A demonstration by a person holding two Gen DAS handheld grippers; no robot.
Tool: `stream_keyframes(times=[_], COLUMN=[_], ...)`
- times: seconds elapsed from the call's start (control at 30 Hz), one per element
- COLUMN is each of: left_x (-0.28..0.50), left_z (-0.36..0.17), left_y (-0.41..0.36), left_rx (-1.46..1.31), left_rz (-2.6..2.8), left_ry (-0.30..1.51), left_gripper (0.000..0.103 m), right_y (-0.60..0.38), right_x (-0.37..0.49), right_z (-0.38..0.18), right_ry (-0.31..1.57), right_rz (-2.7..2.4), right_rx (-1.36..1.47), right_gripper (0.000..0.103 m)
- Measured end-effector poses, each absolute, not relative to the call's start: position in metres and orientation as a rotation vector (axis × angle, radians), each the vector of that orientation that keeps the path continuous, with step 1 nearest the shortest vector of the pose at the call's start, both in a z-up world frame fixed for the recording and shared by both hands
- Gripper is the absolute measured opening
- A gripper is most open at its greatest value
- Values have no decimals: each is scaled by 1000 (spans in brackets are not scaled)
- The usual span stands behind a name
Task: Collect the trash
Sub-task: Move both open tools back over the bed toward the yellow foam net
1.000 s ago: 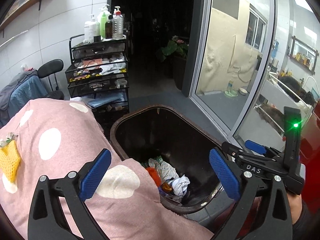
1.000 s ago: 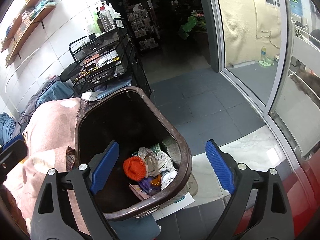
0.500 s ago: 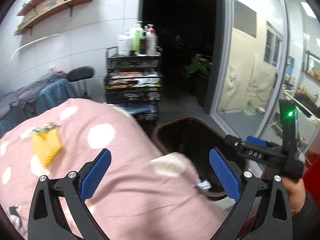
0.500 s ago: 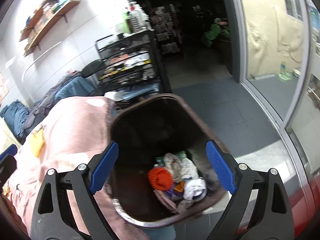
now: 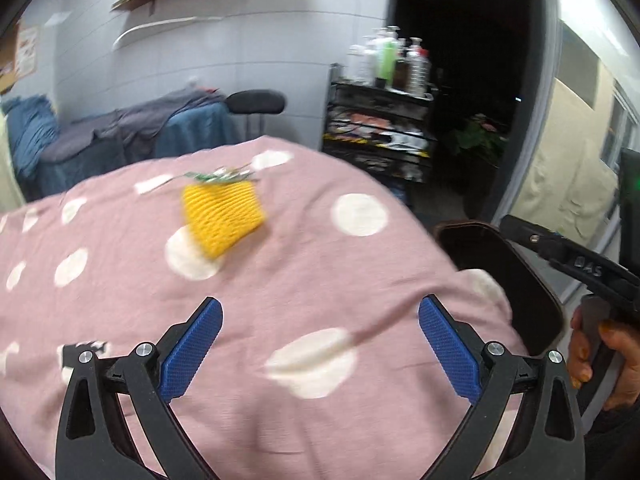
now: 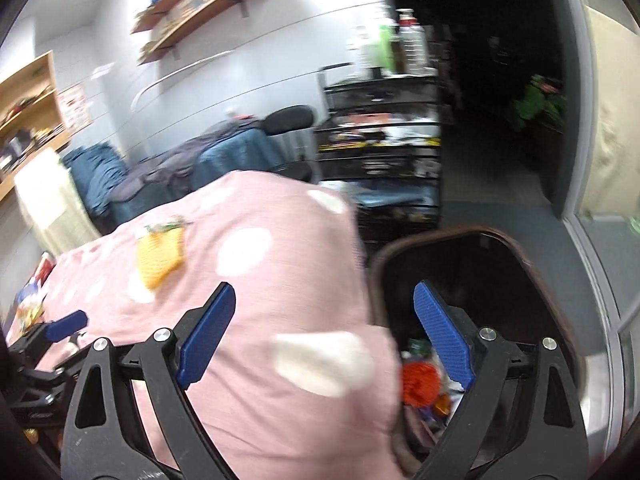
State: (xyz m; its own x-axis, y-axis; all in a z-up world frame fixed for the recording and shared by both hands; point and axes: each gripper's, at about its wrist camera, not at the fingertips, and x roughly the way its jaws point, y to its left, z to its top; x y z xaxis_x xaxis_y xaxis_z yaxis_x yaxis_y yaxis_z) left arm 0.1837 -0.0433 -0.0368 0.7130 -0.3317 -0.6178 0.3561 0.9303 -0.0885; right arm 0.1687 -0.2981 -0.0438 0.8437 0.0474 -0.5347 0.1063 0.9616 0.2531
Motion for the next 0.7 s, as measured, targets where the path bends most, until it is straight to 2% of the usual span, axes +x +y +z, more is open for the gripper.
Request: stream_keyframes(times=[0.3, 0.53, 0.7], left_x=[219, 271, 318], left_z=[-42, -48, -61], left_y=[16, 14, 2], left_rx=[-49, -62, -29], left_rz=[-267, -290, -248], left_ry=[710, 773, 832], left_gripper=[97, 97, 94], right_y=[-238, -208, -206], right_x=[210, 219, 213], right_z=[-37, -37, -39], right_ry=[611, 633, 645], right_rz=[125, 162, 162], right_rx=[254, 249, 250], right_gripper=[90, 90, 90])
